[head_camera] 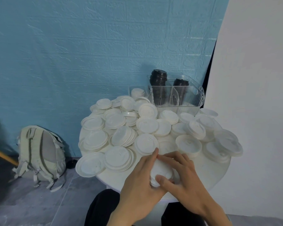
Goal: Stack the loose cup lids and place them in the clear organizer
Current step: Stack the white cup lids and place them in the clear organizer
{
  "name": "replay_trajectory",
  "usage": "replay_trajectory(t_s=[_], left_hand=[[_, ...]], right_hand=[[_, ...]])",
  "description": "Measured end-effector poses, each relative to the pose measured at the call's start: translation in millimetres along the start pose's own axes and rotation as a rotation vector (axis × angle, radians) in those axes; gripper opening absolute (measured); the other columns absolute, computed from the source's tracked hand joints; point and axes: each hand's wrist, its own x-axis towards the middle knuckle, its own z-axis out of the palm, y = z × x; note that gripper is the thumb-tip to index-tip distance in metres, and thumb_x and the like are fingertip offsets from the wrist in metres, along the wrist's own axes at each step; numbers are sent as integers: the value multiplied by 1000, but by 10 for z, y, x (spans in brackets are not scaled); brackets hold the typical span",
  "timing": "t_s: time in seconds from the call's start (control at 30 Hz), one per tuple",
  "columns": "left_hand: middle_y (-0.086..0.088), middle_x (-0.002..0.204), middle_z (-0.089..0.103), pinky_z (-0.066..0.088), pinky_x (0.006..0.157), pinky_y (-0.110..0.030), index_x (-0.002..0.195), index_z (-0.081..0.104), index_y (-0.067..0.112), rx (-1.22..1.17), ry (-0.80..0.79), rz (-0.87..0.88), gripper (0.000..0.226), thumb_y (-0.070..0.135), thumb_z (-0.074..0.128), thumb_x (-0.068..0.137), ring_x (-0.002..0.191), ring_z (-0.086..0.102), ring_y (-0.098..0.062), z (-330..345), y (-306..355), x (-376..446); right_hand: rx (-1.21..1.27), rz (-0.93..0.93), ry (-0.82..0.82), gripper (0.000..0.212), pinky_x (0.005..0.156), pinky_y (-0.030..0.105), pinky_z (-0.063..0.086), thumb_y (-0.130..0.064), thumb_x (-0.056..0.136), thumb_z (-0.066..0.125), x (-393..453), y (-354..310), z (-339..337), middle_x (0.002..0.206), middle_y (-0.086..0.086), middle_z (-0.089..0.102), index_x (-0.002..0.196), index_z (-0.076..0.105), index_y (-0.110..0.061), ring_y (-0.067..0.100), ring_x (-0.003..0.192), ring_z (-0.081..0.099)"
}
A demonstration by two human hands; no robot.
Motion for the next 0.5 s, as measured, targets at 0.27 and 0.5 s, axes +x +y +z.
replay_trajectory(t_s=[0.27,0.5], left_hand=[[43,145,33,35,103,-10,151,10,62,39,73,-26,95,75,66,76,132,33,20,32,-14,-20],[44,129,44,41,93,-12,123,31,62,23,77,-53,63,70,71,74,119,43,19,5,37,-39]], right_hand=[[33,-40,220,44,99,42,45,-65,80,60,561,-14,-272,116,-29,56,120,62,-47,0,102,55],[-233,15,-141,83,113,46,34,-79,72,68,1137,-81,-124,143,-12,47,142,44,-41,16,129,47]])
